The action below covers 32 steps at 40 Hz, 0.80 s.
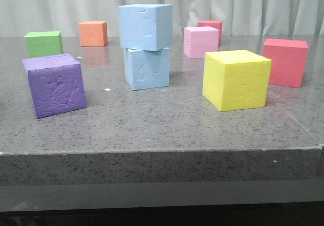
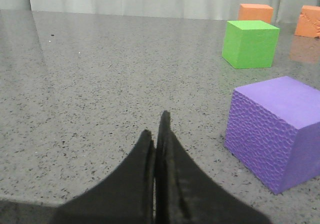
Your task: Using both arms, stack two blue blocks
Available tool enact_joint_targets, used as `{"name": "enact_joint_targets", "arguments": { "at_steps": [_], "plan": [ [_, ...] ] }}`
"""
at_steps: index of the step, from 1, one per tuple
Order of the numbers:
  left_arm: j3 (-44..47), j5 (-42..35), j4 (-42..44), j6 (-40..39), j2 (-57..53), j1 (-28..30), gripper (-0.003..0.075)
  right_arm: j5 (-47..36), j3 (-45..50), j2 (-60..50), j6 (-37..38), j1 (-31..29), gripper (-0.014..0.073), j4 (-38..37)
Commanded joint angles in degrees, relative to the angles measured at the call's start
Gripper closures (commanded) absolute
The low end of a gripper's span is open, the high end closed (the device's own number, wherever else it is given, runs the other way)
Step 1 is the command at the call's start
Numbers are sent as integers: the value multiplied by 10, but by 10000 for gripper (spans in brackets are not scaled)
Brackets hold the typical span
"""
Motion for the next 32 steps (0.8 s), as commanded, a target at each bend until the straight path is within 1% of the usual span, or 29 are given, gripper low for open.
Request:
{"name": "enact_joint_targets", "arguments": {
  "at_steps": [1,12,15,17,20,22,24,27,32],
  "plan": [
    [1,-51,-3,1,-10,0,741,-43,-15,2,-5,-3,660,-10],
    [1,-51,-3,1,-10,0,741,-44,-15,2,-5,-3,660,-10],
    [1,-51,-3,1,-10,0,741,-53,-6,-2,-5,-4,660,-26],
    [1,-51,-3,1,-10,0,741,-81,6,-10,-13,-10,660,-28],
    [1,-51,-3,1,-10,0,741,-143,35,-28,-40,-25,660,-14],
    [1,-51,-3,1,-10,0,741,-192,65,-50,-80,-41,660,9],
    [1,-51,-3,1,-10,0,741,-220,89,-67,-103,-47,660,22],
    [1,-51,-3,1,-10,0,741,-244,124,-102,-130,-53,660,43],
    [1,-50,-3,1,-10,0,741,-245,182,-166,-131,-58,660,81]
  ]
}}
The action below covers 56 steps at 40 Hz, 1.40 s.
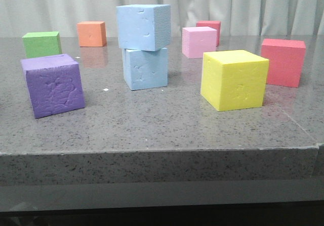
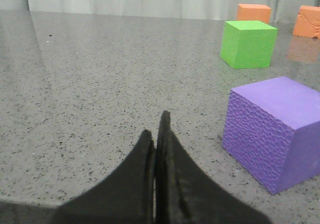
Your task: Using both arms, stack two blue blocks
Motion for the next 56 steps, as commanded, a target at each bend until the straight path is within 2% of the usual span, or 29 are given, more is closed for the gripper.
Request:
{"name": "enact_joint_targets", "arguments": {
  "at_steps": [1,7,10,19,56],
  "plan": [
    [1,-50,-3,1,-10,0,741,-56,28,-39,-13,-6,660,37],
    [1,-50,-3,1,-10,0,741,-56,87,-104,-13,-8,660,70],
    [1,-50,-3,1,-10,0,741,-59,107,-101,-13,-8,660,72],
    [1,-50,-3,1,-10,0,741,-30,106,-102,-13,-8,660,72],
    [1,-50,-3,1,-10,0,741,-30,106,-102,-13,-8,660,72]
  ]
}}
